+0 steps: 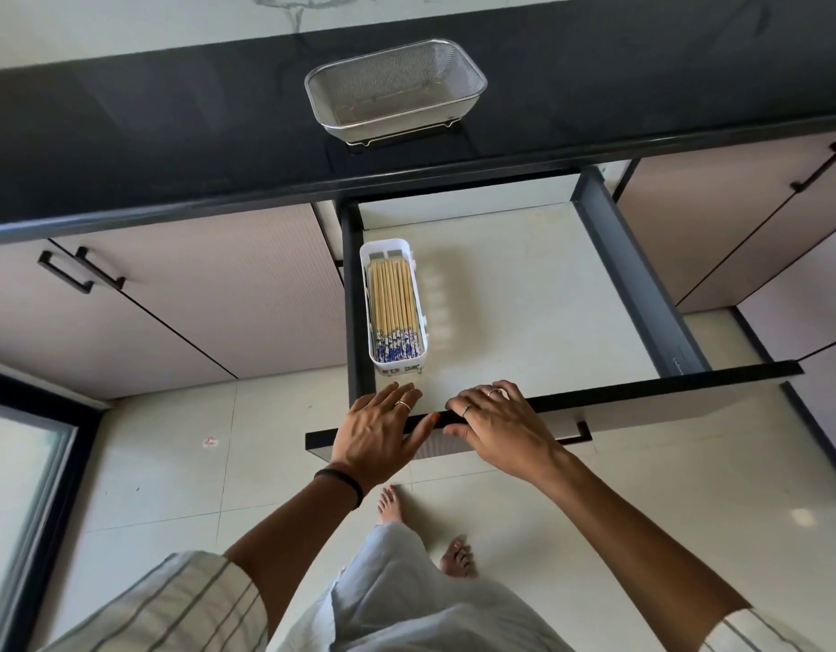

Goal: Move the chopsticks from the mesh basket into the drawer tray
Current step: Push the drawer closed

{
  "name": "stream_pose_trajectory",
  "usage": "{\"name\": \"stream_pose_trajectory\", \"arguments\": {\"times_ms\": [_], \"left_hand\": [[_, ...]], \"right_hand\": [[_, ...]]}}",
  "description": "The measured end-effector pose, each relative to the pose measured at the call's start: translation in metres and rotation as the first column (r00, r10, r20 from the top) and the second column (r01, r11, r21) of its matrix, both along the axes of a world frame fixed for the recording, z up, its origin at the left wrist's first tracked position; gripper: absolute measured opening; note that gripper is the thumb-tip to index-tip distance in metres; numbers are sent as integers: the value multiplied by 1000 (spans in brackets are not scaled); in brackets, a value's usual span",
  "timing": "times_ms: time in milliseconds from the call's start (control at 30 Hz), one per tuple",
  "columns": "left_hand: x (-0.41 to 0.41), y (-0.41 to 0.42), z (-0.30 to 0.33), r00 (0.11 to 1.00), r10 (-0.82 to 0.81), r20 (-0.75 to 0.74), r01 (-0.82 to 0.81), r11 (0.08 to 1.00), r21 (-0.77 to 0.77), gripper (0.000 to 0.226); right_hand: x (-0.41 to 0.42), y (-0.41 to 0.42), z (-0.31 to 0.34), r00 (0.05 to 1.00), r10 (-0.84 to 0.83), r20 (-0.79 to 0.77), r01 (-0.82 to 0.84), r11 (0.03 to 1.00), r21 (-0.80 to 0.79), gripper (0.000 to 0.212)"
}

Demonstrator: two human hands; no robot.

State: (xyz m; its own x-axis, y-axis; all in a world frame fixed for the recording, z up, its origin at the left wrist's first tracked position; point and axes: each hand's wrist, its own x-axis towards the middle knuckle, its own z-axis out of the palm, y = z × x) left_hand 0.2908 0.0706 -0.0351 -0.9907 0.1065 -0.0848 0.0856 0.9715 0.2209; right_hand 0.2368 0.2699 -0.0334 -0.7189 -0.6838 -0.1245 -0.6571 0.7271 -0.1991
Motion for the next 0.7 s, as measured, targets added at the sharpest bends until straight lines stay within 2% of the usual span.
{"name": "stream_pose_trajectory", "arguments": {"times_ms": [400, 700], "left_hand": [[-53, -13, 8, 1000, -6, -15, 6, 1000, 2, 83], [-127, -35, 8, 1000, -10, -24, 9, 1000, -26, 86]], "right_hand": [[-50, -18, 4, 1000, -18, -24, 18, 1000, -8, 40], [-126, -41, 2, 999, -7, -52, 5, 999, -37, 36]]}}
